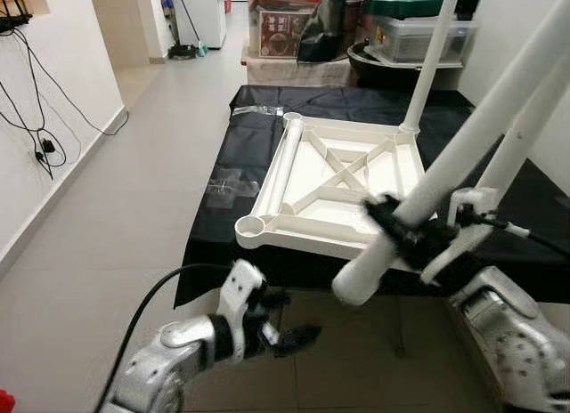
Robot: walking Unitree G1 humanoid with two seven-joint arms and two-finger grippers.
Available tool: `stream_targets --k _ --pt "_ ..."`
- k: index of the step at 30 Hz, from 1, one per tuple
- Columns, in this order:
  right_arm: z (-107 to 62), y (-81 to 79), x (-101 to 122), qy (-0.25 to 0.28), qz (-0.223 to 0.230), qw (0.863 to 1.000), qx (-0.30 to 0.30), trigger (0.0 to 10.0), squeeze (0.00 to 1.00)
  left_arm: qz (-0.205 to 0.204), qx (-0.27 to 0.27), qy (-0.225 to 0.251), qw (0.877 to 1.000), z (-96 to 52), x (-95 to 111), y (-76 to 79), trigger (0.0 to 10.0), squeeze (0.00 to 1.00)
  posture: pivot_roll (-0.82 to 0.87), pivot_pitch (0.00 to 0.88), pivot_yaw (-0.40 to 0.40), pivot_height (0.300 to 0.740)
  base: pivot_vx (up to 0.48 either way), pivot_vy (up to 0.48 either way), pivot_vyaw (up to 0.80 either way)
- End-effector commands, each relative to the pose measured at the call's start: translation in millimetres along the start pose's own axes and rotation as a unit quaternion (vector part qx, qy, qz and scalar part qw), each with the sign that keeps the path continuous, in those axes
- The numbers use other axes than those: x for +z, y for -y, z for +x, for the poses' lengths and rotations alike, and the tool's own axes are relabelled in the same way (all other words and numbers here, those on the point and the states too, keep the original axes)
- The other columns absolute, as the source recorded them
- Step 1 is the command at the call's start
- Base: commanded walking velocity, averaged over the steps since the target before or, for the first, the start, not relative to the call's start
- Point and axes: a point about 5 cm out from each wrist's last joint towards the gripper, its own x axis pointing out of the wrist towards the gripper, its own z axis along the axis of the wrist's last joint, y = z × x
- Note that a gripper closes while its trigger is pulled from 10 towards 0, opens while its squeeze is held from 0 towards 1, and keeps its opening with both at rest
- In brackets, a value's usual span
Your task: Building children table
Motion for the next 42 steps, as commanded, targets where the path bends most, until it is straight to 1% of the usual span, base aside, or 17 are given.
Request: stream_targets --k 1,2,4,6,7,9,13,14,16,19,20,21,23,26,32,33,42 --pt "-0.7 -9.5 6 0.036 -0.024 0.999 -0.025 10.0 0.00 0.017 0.042 0.014 0.999 0.5 5 -4.9 10.0 0.00 0.12 0.000 -0.035 0.740 0.000 0.000 0.00" --pt "-0.1 -15.1 4 0.039 -0.027 0.999 -0.026 10.0 0.00 0.021 0.050 0.022 0.998 2.0 8 -3.9 10.0 0.00 0.13 0.000 -0.041 0.740 0.000 0.000 0.00" --pt "-0.1 -15.1 4 0.039 -0.027 0.999 -0.026 10.0 0.00 0.021 0.050 0.022 0.998 2.0 8 -3.9 10.0 0.00 0.13 0.000 -0.041 0.740 0.000 0.000 0.00" --pt "1.8 -23.6 -1 0.045 -0.030 0.998 -0.029 10.0 0.00 0.026 0.055 0.030 0.998 3.9 11 -0.2 10.0 0.00 0.13 0.000 -0.043 0.740 0.000 0.000 0.00" --pt "1.8 -23.6 -1 0.045 -0.030 0.998 -0.029 10.0 0.00 0.026 0.055 0.030 0.998 3.9 11 -0.2 10.0 0.00 0.13 0.000 -0.043 0.740 0.000 0.000 0.00" --pt "5.6 -29.8 -5 0.051 -0.034 0.998 -0.032 10.0 0.00 0.041 0.059 0.030 0.997 5.0 11 2.7 10.0 0.00 0.13 0.000 -0.046 0.740 0.000 0.000 0.78" --pt "8.7 -34.3 -7 0.056 -0.039 0.997 -0.033 10.0 0.00 0.044 0.069 0.031 0.996 5.6 8 3.2 10.0 0.00 0.13 0.000 -0.050 0.740 0.000 0.000 0.79" --pt "10.4 -35.6 -6 0.059 -0.041 0.997 -0.033 10.0 0.00 0.050 0.083 0.031 0.995 5.9 8 1.3 10.0 0.00 0.13 0.000 -0.055 0.740 0.000 0.000 0.78" --pt "10.4 -35.6 -6 0.059 -0.041 0.997 -0.033 10.0 0.00 0.050 0.083 0.031 0.995 5.9 8 1.3 10.0 0.00 0.13 0.000 -0.055 0.740 0.000 0.000 0.78" --pt "13.3 -36.3 -5 0.066 -0.038 0.996 -0.039 10.0 0.00 0.077 0.139 0.041 0.986 6.4 13 -10.1 10.0 0.00 0.13 0.000 -0.056 0.740 0.000 0.000 0.78" --pt "13.3 -36.3 -5 0.066 -0.038 0.996 -0.039 10.0 0.00 0.077 0.139 0.041 0.986 6.4 13 -10.1 10.0 0.00 0.13 0.000 -0.056 0.740 0.000 0.000 0.78" --pt "13.3 -36.3 -4 0.068 -0.040 0.996 -0.043 10.0 0.00 0.085 0.157 0.046 0.983 6.1 15 -14.7 10.0 0.00 0.13 0.000 -0.057 0.740 0.000 0.000 0.78" --pt "13.4 -36.8 -4 0.070 -0.040 0.996 -0.045 10.0 0.00 0.086 0.170 0.051 0.980 6.3 17 -18.5 10.0 0.00 0.13 0.000 -0.057 0.740 0.000 0.000 0.78" --pt "13.6 -37.2 -4 0.071 -0.040 0.996 -0.047 10.0 0.00 0.085 0.178 0.054 0.979 6.5 18 -20.8 10.0 0.00 0.13 0.000 -0.057 0.740 0.000 0.000 0.77" --pt "13.4 -38.4 -4 0.079 -0.022 0.996 -0.046 10.0 0.00 0.092 0.198 0.065 0.974 6.6 22 -25.9 10.0 0.00 0.13 0.000 -0.056 0.740 0.333 0.000 0.00" --pt "14.5 -41.3 -2 0.088 -0.015 0.995 -0.037 10.0 0.00 0.106 0.205 0.071 0.970 7.7 25 -26.8 10.0 0.00 0.13 0.000 -0.057 0.740 0.371 0.000 0.00" --pt "19.0 -50.3 12 0.114 -0.011 0.993 -0.006 10.0 0.00 0.108 0.210 0.082 0.968 11.4 28 -26.2 10.0 0.00 0.13 0.000 -0.058 0.740 0.378 0.000 0.00"
